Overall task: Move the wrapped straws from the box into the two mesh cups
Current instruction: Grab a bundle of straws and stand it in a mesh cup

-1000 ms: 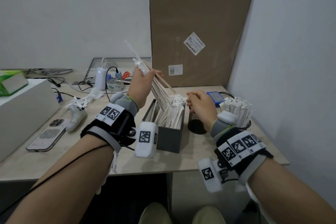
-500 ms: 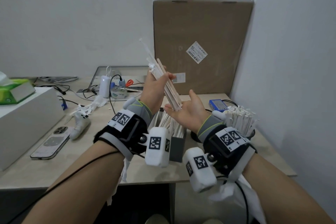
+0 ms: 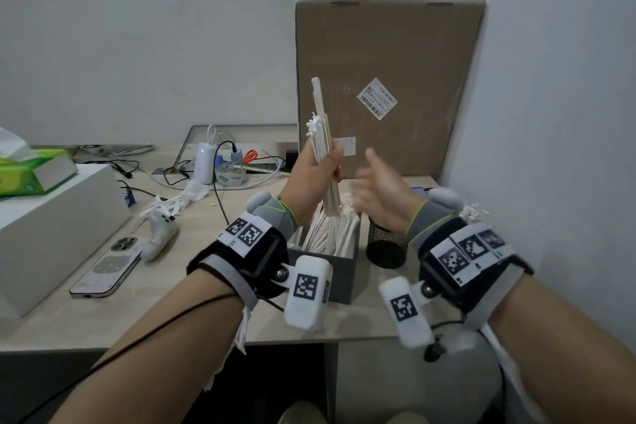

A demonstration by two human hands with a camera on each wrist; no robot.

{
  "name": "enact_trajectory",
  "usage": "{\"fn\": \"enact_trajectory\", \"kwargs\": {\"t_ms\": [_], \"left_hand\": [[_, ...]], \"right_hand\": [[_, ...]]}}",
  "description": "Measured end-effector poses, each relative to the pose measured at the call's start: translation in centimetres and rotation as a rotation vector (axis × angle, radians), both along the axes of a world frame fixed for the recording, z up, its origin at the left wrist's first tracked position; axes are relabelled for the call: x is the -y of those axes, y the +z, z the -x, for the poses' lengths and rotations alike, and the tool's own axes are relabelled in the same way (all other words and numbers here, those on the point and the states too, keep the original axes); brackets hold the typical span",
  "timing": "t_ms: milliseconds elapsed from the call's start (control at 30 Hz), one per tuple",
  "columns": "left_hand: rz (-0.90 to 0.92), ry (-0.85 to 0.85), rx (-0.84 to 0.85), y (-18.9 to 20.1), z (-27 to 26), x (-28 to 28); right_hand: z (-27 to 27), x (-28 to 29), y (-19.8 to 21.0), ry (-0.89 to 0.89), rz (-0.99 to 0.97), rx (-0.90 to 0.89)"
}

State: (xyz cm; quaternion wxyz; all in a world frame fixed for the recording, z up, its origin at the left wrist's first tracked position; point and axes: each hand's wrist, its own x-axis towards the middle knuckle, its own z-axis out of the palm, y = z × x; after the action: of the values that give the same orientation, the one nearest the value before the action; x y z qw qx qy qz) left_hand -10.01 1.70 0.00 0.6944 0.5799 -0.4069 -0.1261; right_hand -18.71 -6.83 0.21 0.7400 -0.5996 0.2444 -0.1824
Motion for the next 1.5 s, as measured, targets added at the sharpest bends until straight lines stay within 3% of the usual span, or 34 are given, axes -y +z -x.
{"fn": "enact_trajectory", "kwargs": {"t_ms": [100, 200, 333, 500, 633, 700, 833, 967, 1133, 1200, 1300, 1400, 1500], "left_hand": [[-0.126, -0.022, 0.170, -0.2, -0.3, -0.5], [-0.218, -0.048, 0.284, -0.4, 0.2, -0.5], [-0.225, -0.038, 0.280, -0.3, 1.2, 0.1], [-0.190, -0.027, 0.292, 0.0, 1.1, -0.3], [-0.268, 0.078, 0.365, 0.5, 1.5, -0.1], [-0.257, 0.089, 0.347, 0.4, 1.7, -0.1], [-0.046, 0.079, 0.040, 1.3, 1.1, -0.9], [0.242, -0.070, -0.276, 3.7, 1.3, -1.3], [0.253, -0.082, -0.266, 3.6, 3.1, -0.4], [0.215, -0.081, -0.239, 2.9, 3.6, -0.1], [0.179, -0.085, -0.217, 2.6, 3.6, -0.2], [0.137, -0.042, -0.120, 2.6, 3.6, -0.1], [0.020, 0.021, 0.039, 2.2, 4.0, 1.0]], "right_hand": [[1.2, 0.7, 5.5, -0.211, 0.735, 0.174], [1.4, 0.0, 9.0, -0.150, 1.195, 0.200], [0.3, -1.8, 7.2, 0.196, 1.254, -0.208], [0.3, -1.5, 6.7, -0.033, 1.289, -0.001], [0.5, -2.3, 5.2, 0.162, 1.410, -0.050], [0.7, -2.1, 4.7, 0.115, 1.257, 0.022], [1.5, -0.4, 3.0, -0.112, 0.611, 0.113], [1.4, 0.0, 0.1, 0.002, -0.142, 0.104], [0.7, -2.0, -0.5, 0.103, -0.501, 0.302], [0.7, -2.4, -0.2, 0.086, -0.560, 0.342], [1.1, -2.0, -0.8, 0.150, -0.447, 0.279], [1.6, -0.7, -0.5, 0.071, -0.038, 0.189], [2.6, 0.1, 1.4, -0.001, 0.379, 0.318]]}}
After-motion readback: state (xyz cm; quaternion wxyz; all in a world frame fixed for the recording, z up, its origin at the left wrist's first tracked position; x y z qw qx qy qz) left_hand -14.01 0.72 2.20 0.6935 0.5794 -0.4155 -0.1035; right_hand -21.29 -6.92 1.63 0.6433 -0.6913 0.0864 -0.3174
